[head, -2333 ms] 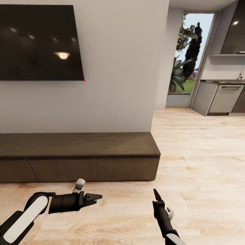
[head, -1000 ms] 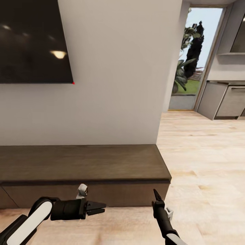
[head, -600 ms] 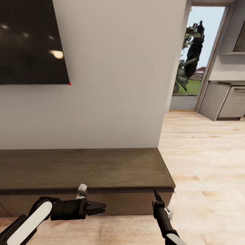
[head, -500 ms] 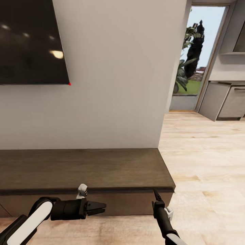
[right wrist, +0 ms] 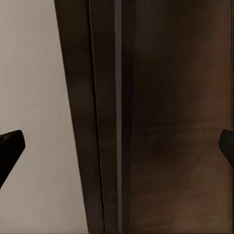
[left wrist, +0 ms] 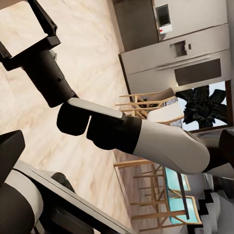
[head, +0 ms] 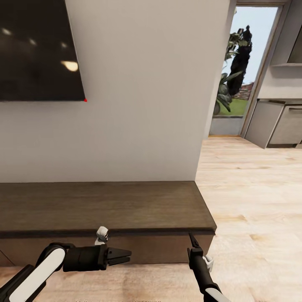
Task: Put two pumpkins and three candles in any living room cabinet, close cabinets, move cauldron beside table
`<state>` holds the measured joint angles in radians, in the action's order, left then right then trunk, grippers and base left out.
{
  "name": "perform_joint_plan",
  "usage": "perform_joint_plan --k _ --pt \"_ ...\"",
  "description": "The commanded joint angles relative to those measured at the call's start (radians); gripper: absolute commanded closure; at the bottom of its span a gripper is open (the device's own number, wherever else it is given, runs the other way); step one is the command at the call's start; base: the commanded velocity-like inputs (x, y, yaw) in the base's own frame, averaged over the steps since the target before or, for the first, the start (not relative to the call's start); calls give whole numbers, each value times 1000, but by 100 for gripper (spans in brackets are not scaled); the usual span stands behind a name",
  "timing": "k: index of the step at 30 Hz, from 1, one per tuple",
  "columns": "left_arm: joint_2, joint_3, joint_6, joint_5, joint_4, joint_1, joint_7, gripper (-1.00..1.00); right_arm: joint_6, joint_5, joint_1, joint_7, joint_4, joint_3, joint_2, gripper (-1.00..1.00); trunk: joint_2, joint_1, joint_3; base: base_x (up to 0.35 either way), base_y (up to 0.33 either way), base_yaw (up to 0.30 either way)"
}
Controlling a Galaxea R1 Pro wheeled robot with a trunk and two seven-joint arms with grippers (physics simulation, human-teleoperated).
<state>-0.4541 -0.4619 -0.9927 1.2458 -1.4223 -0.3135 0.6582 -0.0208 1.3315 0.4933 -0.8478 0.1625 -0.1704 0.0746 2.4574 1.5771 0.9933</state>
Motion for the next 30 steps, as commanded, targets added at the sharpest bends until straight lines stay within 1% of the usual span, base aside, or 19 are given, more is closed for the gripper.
perform_joint_plan --k 1,8,14,20,25,30 --pt "0 -1 -3 1 0 -1 3 -100 -2 -3 1 -4 -1 -7 1 -100 1 0 1 0 0 0" --pt "1 -3 -3 1 0 -1 3 -100 0 -5 1 -4 0 -6 1 -100 1 0 1 0 0 0" --pt "2 -3 -3 1 0 -1 3 -100 3 -17 1 -17 1 -1 0 -100 1 0 1 0 0 0" --pt "2 -3 -3 1 0 -1 3 -100 4 -20 1 -22 2 2 -1 -100 1 0 1 5 0 0" --pt "3 -3 -3 1 0 -1 3 -100 4 -20 1 -22 2 2 -1 -100 1 0 1 138 0 0" --pt "3 -3 -3 1 -1 -1 3 -100 6 -20 1 -22 2 2 -1 -100 1 0 1 27 0 0"
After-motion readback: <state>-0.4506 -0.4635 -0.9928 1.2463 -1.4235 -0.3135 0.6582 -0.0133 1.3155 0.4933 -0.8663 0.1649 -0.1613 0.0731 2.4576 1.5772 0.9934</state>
